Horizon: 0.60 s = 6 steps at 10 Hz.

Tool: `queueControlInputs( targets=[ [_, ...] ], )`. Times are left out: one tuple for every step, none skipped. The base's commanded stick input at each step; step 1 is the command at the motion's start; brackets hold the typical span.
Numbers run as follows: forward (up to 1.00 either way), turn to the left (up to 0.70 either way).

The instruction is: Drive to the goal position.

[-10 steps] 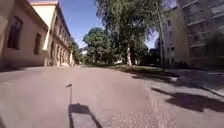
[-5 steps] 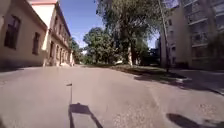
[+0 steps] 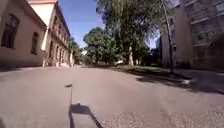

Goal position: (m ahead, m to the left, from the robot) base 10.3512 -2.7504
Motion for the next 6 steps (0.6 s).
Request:
queueControlInputs(
  targets=[
    [0.70,0.00],
    [0.70,0.00],
    [0.70,0.00],
    [0.70,0.00],
    [0.70,0.00],
    [0.70,0.00]
  ],
)
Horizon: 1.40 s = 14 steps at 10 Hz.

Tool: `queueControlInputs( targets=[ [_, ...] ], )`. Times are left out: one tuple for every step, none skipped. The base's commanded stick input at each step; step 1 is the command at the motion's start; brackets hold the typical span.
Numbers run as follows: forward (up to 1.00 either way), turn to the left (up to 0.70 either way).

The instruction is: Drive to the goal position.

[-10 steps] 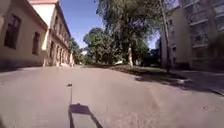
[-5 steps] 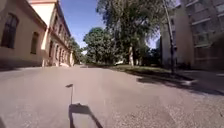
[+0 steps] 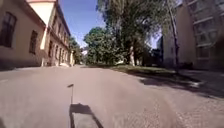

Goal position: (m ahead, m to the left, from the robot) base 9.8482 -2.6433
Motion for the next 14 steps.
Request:
queueControlInputs(
  targets=[
    [0.70,0.00],
    [0.70,0.00],
    [0.70,0.00],
    [0.70,0.00],
    [0.70,0.00],
    [0.70,0.00],
    [0.70,0.00],
    [0.70,0.00],
    [0.70,0.00],
    [0.70,0.00],
    [0.70,0.00],
    [0.70,0.00],
    [0.70,0.00],
    [0.70,0.00]
  ],
)
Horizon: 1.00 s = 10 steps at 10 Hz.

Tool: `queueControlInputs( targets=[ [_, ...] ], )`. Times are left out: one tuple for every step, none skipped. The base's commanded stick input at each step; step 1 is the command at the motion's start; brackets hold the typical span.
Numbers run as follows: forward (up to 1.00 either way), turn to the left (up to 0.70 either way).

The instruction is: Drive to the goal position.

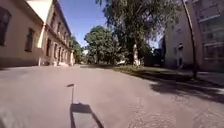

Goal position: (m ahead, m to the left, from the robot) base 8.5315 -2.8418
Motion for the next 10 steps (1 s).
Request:
queueControlInputs(
  targets=[
    [0.70,0.00],
    [0.70,0.00],
    [0.70,0.00],
    [0.70,0.00],
    [0.70,0.00],
    [0.70,0.00],
    [0.70,0.00],
    [0.70,0.00],
    [0.70,0.00],
    [0.70,0.00]
  ],
)
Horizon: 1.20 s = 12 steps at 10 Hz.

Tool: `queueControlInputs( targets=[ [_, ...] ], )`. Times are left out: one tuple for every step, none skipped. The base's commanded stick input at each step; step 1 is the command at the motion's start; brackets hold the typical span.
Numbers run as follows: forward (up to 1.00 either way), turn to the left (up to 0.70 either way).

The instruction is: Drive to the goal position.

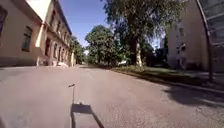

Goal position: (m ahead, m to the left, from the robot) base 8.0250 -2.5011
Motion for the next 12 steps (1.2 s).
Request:
queueControlInputs(
  targets=[
    [0.70,0.00],
    [0.70,0.00],
    [0.70,0.00],
    [0.70,0.00],
    [0.70,0.00],
    [0.70,0.00],
    [0.70,0.00],
    [0.70,0.00],
    [0.70,0.00],
    [0.70,0.00],
    [0.70,0.00],
    [0.70,0.00]
  ],
)
